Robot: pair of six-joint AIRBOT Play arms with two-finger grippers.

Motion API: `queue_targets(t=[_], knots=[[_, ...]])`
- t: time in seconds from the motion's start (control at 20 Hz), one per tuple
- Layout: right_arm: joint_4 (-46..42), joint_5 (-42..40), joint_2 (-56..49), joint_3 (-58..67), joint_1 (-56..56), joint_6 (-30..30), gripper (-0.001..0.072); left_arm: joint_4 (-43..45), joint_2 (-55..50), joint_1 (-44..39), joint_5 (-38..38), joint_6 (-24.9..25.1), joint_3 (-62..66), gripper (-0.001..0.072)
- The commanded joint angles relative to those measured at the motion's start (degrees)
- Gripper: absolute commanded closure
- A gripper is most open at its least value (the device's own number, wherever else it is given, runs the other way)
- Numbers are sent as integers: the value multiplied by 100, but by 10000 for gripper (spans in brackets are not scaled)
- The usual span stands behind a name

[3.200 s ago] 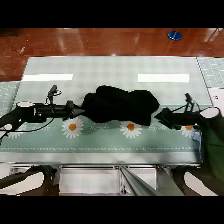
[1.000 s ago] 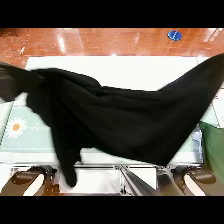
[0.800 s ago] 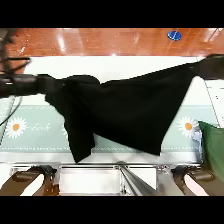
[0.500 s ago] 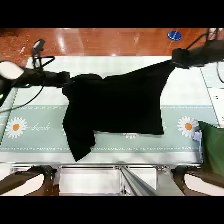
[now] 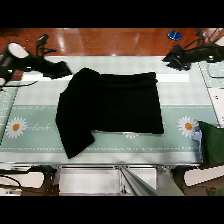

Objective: Fold the shirts.

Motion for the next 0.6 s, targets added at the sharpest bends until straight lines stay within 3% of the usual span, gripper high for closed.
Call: queue_targets(t=[0.0, 0.1, 0.3, 0.45, 0.55], knots=[[-1377, 1117, 616, -341, -555, -170, 303, 133, 186, 1226, -1318, -81, -225, 199], [-1928, 861, 1462, -1547, -752, -168, 303, -210, 717, 2048, -1263, -68, -1189, 199], [-898, -439, 3088, -4507, -966, -503, 303, -623, 1248, 3163, -1298, 79, -3025, 199], [-22, -575, 3779, -5580, -962, -905, 303, -811, 1143, 3303, -1303, 374, -3711, 199], [74, -568, 4087, -5890, -960, -933, 303, -791, 1040, 3152, -1274, 535, -3880, 199]])
